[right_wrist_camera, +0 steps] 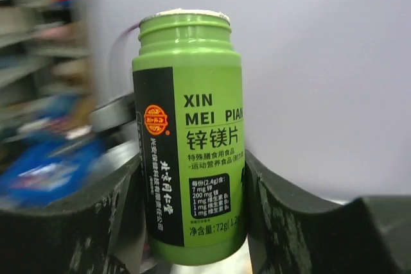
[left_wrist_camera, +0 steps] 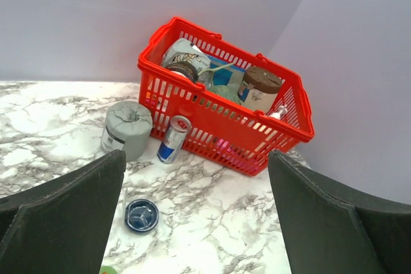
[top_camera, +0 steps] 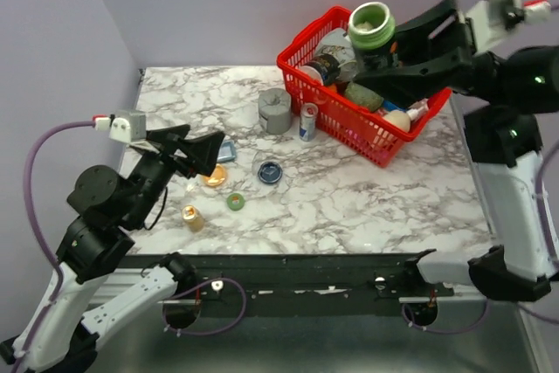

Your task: Sort the pills into containers

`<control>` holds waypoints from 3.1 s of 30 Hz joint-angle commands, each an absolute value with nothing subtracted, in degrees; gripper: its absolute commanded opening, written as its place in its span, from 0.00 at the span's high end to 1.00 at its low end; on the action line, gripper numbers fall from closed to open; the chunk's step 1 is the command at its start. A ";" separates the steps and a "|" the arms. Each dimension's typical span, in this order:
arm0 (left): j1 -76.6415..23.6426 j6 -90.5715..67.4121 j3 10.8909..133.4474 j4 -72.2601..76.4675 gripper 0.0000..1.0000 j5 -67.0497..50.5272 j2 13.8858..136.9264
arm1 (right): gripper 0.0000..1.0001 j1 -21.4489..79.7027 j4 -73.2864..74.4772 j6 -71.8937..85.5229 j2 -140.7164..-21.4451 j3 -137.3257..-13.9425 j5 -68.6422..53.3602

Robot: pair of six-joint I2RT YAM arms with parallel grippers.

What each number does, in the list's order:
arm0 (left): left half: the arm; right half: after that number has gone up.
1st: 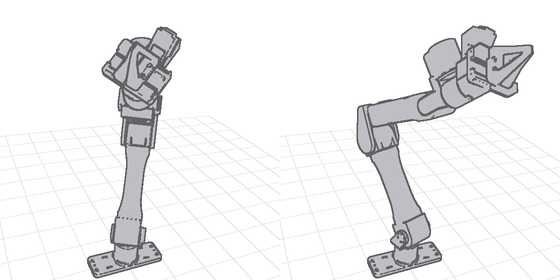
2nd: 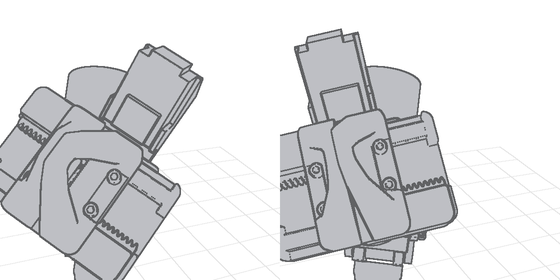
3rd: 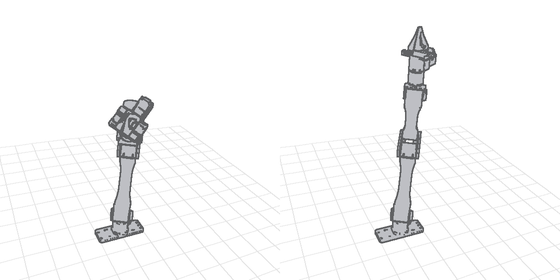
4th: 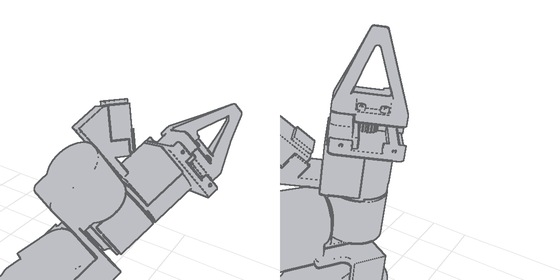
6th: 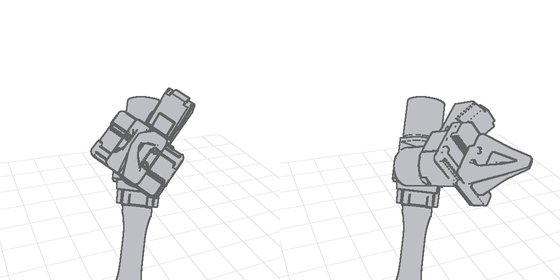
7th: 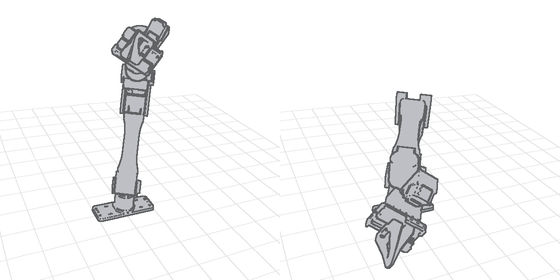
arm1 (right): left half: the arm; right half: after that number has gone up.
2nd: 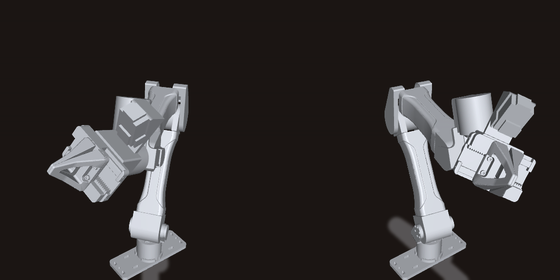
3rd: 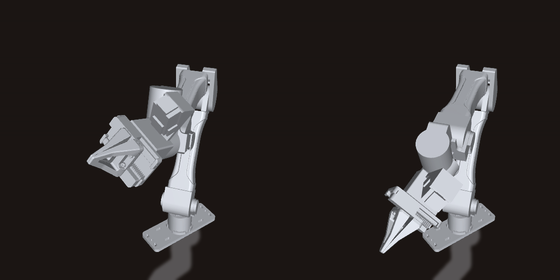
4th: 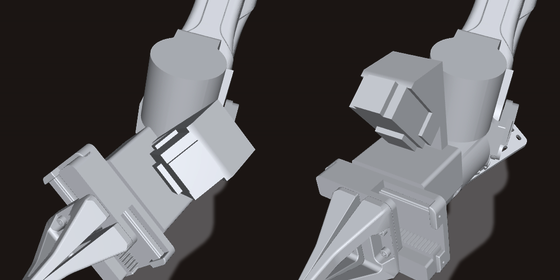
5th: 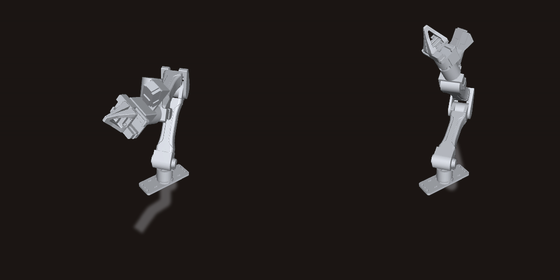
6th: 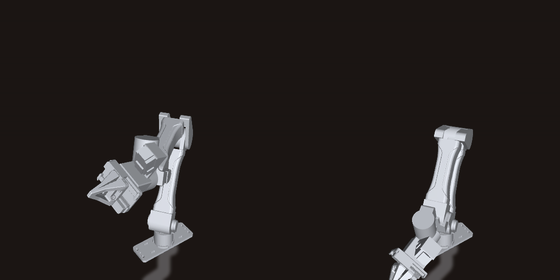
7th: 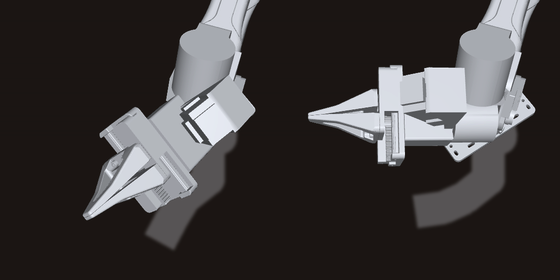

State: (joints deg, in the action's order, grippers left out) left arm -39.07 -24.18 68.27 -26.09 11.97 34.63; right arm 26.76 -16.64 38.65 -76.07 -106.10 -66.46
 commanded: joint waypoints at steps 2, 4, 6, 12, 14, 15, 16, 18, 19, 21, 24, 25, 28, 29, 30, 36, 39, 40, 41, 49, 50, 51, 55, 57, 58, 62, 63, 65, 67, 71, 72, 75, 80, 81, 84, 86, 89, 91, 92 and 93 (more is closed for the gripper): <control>-38.94 -21.62 67.41 -27.69 0.01 14.50 32.78 | 0.88 18.66 25.25 -0.12 -70.66 -111.47 -43.99; -38.94 -21.01 67.15 -27.69 0.01 14.15 32.96 | 0.88 12.66 4.66 21.19 -70.93 -106.29 -63.89; -38.94 -20.66 66.80 -27.42 0.01 13.98 33.48 | 0.88 16.23 -49.53 59.84 -70.32 -90.85 -76.01; -39.02 -18.37 64.87 -26.90 0.01 12.66 32.52 | 0.88 19.43 -46.62 55.46 -65.31 -80.51 -78.03; -38.94 -17.06 62.68 -25.67 0.01 12.40 31.47 | 0.89 18.72 -18.26 27.80 -64.78 -81.82 -74.12; -38.94 -16.44 61.71 -25.06 0.01 11.96 31.12 | 0.89 20.81 7.74 14.29 -64.69 -83.39 -66.87; -38.94 -15.91 60.83 -23.92 0.01 11.87 30.85 | 0.89 22.14 12.78 -3.86 -64.60 -82.97 -63.67; -39.02 -13.73 58.46 -23.03 0.01 11.78 29.80 | 0.89 22.68 14.85 -8.25 -64.16 -78.34 -60.56; -38.94 -12.75 57.75 -22.42 0.01 11.78 29.45 | 0.89 22.68 16.51 -13.83 -63.90 -74.48 -60.30; -38.94 -9.42 55.20 -21.97 0.01 12.74 28.13 | 0.88 23.29 17.40 -16.86 -63.55 -69.63 -59.77; -38.94 -6.42 50.90 -20.57 0.01 16.69 25.93 | 0.88 25.56 16.97 -23.89 -64.24 -61.63 -53.56; -38.94 -4.68 49.58 -19.44 0.01 17.66 25.32 | 0.88 26.10 16.53 -24.78 -64.94 -60.22 -52.05; -38.94 -2.03 44.66 -17.15 0.01 20.04 22.95 | 0.88 29.17 16.44 -27.67 -68.46 -57.66 -46.16; -38.94 -1.59 42.56 -16.62 0.01 20.91 21.81 | 0.88 30.14 16.44 -28.73 -69.68 -57.31 -44.66; -38.94 -1.32 41.41 -15.92 0.01 21.18 21.36 | 0.88 31.80 16.70 -29.44 -71.87 -57.04 -41.52; -38.94 -0.35 35.08 -11.26 0.01 21.62 17.49 | 0.88 34.36 17.84 -32.08 -81.02 -59.15 -33.33; -38.94 -0.35 32.26 -8.53 0.01 21.71 15.82 | 0.88 34.63 19.33 -32.34 -85.95 -62.22 -30.77; -38.94 -0.35 31.73 -7.83 0.01 21.80 15.73 | 0.88 34.72 20.29 -32.43 -87.09 -63.01 -30.24; -38.94 1.04 30.95 -7.65 0.01 21.80 15.56 | 0.89 34.80 20.65 -32.34 -89.19 -64.32 -29.71; -38.94 1.93 29.62 -7.82 0.01 22.24 15.12 | 0.89 35.95 23.99 -32.69 -97.90 -70.39 -25.05; -38.94 2.28 29.53 -7.74 0.01 22.24 15.03 | 0.89 36.03 24.34 -32.78 -98.78 -70.92 -24.79; -38.94 2.37 29.53 -7.82 0.01 22.32 14.94 | 0.89 36.30 24.78 -32.87 -99.49 -72.06 -24.00; -38.85 2.81 29.53 -8.08 0.01 22.41 14.77 | 0.89 36.91 26.80 -33.13 -102.91 -74.00 -22.42; -38.85 3.16 29.62 -8.00 0.01 22.41 14.77 | 0.89 37.35 27.24 -33.40 -103.79 -74.35 -21.36; -38.85 3.08 29.62 -8.00 0.01 22.33 14.77 | 0.89 37.44 27.94 -33.49 -104.23 -74.96 -21.01; -38.67 3.25 29.71 -8.09 0.01 21.89 15.12 | 0.89 38.05 29.97 -33.92 -106.95 -77.07 -19.51; -38.67 3.25 29.71 -8.17 0.01 21.80 15.29 | 0.89 38.32 30.41 -34.01 -107.31 -77.52 -18.82; -38.58 3.25 29.88 -8.35 0.01 21.45 15.38 | 0.89 38.50 31.46 -34.19 -107.93 -78.74 -18.37; -38.50 3.25 29.97 -8.35 0.01 21.18 15.56 | 0.89 38.85 32.77 -34.54 -108.72 -79.54 -17.67; -38.06 3.16 30.06 -8.44 0.01 20.31 15.56 | 0.89 39.46 35.15 -35.33 -109.60 -81.21 -16.00; -38.14 3.08 30.06 -8.44 0.01 20.22 15.56 | 0.89 39.64 35.50 -35.42 -109.69 -81.56 -15.65; -37.79 3.08 30.15 -8.44 0.01 19.78 15.56 | 0.89 40.25 37.08 -36.03 -109.86 -82.00 -15.03; -37.35 2.99 30.15 -8.52 0.01 19.16 15.38 | 0.89 41.13 39.11 -36.74 -110.39 -83.40 -13.62; -37.35 2.99 30.15 -8.53 0.01 19.07 15.38 | 0.89 41.31 39.37 -36.83 -110.48 -83.76 -13.62; -37.27 2.90 30.23 -8.53 0.01 18.98 15.21 | 0.89 42.01 41.22 -37.26 -111.18 -85.34 -12.83; -37.00 2.90 30.23 -8.61 0.01 18.81 15.12 | 0.89 42.10 42.01 -37.44 -111.44 -85.95 -12.48; -36.91 2.81 30.23 -8.61 0.01 18.63 15.03 | 0.89 42.45 43.06 -37.53 -112.06 -87.10 -11.78; -36.83 2.81 30.23 -8.61 0.01 18.55 15.03 | 0.89 42.63 44.11 -37.70 -112.67 -87.98 -10.90; -36.83 2.81 30.23 -8.70 0.01 18.46 14.94 | 0.89 42.80 44.38 -37.79 -112.76 -88.24 -10.81; -36.74 2.81 30.32 -8.70 0.01 18.28 14.94 | 0.89 42.89 44.56 -37.88 -112.85 -88.42 -10.64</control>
State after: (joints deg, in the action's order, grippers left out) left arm -37.21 2.39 29.54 -9.15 19.68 15.53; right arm 42.09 41.54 -36.71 -111.33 -86.11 -12.95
